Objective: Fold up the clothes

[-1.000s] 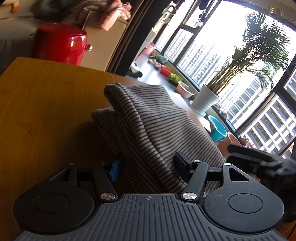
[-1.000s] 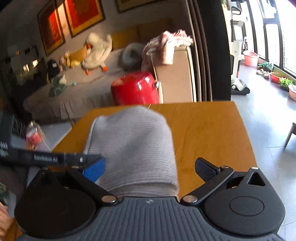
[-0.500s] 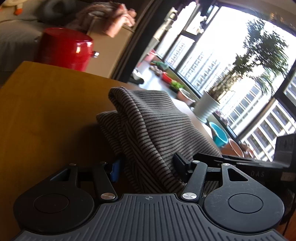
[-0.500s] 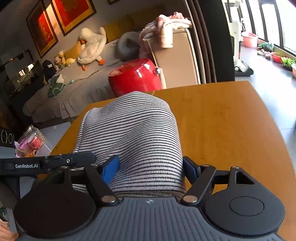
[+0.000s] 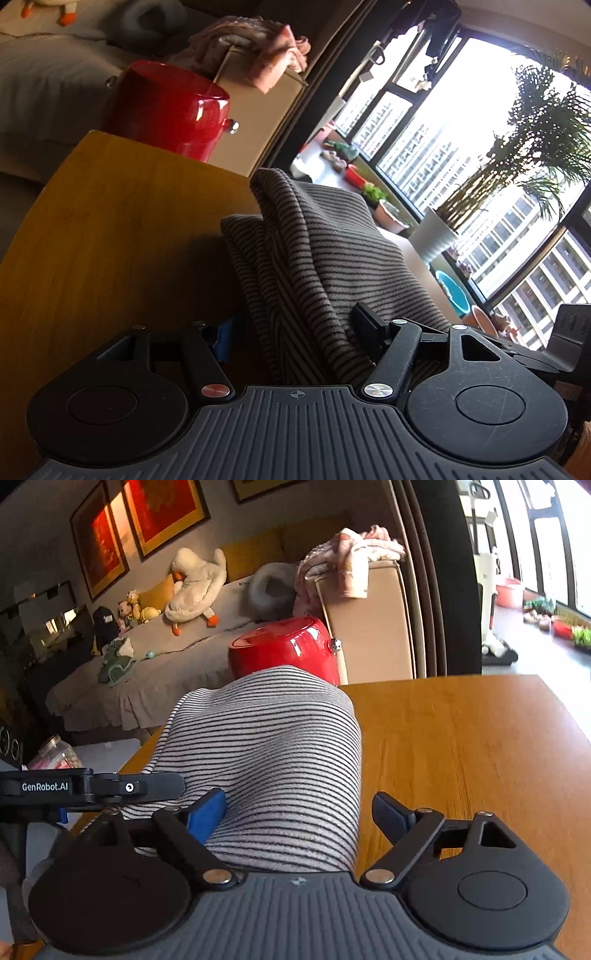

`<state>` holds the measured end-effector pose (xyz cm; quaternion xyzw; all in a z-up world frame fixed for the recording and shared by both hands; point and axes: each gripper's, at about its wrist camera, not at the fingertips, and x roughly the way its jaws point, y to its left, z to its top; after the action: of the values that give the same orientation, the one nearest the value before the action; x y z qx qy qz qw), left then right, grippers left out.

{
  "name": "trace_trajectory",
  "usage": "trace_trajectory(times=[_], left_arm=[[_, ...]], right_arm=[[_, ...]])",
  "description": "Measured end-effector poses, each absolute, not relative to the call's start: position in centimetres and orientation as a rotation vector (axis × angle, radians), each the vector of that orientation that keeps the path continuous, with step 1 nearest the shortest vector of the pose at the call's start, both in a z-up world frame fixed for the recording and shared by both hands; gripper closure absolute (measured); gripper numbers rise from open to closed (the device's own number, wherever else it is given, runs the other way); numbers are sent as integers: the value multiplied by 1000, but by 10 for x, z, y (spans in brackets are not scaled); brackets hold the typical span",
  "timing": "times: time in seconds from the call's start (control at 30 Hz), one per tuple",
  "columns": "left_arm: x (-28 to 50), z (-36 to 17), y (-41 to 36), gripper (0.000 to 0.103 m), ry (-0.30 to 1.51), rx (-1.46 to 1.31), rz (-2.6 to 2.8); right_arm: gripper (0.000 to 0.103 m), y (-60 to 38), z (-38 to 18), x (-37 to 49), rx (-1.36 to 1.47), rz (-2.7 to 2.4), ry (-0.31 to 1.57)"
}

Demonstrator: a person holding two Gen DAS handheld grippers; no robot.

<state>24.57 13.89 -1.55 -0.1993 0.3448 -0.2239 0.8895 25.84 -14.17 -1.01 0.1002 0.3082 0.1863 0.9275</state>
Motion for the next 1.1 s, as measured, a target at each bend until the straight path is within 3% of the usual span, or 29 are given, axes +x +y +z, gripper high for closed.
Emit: trace_trajectory(times=[0.23, 0.47, 0.83, 0.87, 0.9, 0.93, 1.1], left_arm=[[242, -17, 137, 32, 715, -415, -460], [241, -16, 134, 37, 709, -409, -463], [241, -18, 135, 36, 703, -421, -459], [241, -18, 134, 37, 703, -423, -459], [242, -18, 134, 37, 703, -424, -459], [242, -18, 134, 37, 703, -427, -460], [244, -21, 136, 37, 706, -442, -466]], right_arm=[[14, -142, -10, 257, 212, 372, 628], [0, -148, -15, 255, 260, 338, 650], [0, -155, -16, 246, 311, 385, 672], [3, -154, -15, 245, 318, 407, 681], [16, -153, -13, 244, 320, 434, 688], [20, -151, -8, 243, 315, 451, 685], [21, -141, 8, 242, 242, 450, 650]])
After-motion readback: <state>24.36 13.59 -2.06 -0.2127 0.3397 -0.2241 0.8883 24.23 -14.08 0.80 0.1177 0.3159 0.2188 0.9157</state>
